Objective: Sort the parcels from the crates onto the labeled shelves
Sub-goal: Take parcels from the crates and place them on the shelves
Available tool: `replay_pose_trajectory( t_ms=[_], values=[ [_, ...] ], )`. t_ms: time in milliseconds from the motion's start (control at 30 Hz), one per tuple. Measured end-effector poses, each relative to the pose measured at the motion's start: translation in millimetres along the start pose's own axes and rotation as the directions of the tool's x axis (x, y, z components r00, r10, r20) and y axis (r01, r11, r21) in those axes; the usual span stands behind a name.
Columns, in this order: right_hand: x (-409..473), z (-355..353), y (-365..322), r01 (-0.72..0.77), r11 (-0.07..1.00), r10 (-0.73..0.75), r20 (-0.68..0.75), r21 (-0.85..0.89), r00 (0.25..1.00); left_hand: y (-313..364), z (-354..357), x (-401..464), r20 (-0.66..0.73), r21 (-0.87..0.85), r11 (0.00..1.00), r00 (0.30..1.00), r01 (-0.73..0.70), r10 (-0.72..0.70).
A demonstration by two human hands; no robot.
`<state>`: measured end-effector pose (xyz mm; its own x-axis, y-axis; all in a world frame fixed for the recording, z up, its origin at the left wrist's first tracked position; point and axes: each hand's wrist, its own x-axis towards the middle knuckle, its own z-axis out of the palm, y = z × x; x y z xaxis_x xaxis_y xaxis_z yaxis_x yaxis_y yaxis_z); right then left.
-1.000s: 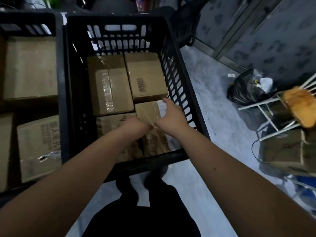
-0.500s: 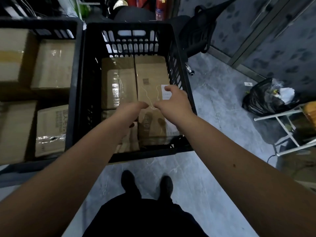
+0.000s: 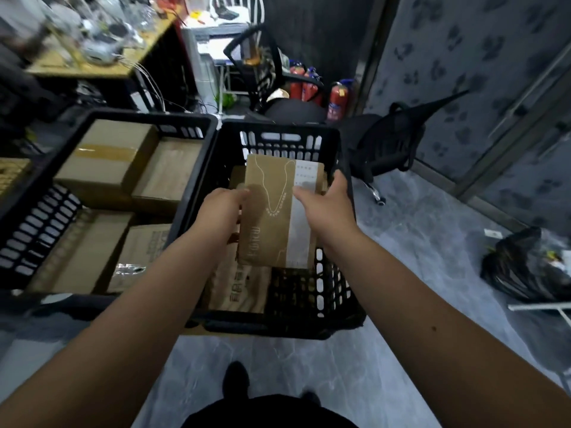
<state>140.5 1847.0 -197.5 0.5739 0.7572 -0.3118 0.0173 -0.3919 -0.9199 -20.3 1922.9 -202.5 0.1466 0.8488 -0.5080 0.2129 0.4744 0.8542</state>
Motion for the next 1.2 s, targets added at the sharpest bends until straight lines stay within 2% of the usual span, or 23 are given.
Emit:
replay_pose_trajectory(
  t_ms=[67,233,467,667,800,1033,1200],
  values=[
    [8,2,-6,-0.016,1.000,0.017,0.046,-0.026,0.999,9,-3,-2,-0.010,-0.070,0.997,1.000,0.014,-0.015],
    [20,4,-20,0.022,0.996,-0.038,0.183,0.085,0.982,21,-15,3,-0.013,-0.172,0.985,1.000,-0.003,0.001],
    [26,9,-39,-0.002,0.995,-0.011,0.130,0.101,0.991,35,-26,-1,0.070,-0.259,0.966,0.998,0.019,-0.001],
    [36,1,-54,-0.037,0.967,0.000,0.145,0.251,0.989,42,-33,7,0.000,-0.273,0.959,0.997,-0.078,0.081],
    [28,2,-58,-0.008,0.963,-0.036,0.158,0.268,0.987,45,-37,7,0.051,-0.335,0.935,0.988,-0.119,0.144],
    [12,-4,-50,-0.019,0.942,-0.080,0.280,0.334,0.957,35,-41,7,0.065,-0.338,0.925,0.977,-0.172,0.205],
    [12,-10,-41,-0.003,0.980,-0.048,0.250,0.201,0.967,28,-40,8,0.110,-0.344,0.914,0.957,-0.217,0.268]
  ],
)
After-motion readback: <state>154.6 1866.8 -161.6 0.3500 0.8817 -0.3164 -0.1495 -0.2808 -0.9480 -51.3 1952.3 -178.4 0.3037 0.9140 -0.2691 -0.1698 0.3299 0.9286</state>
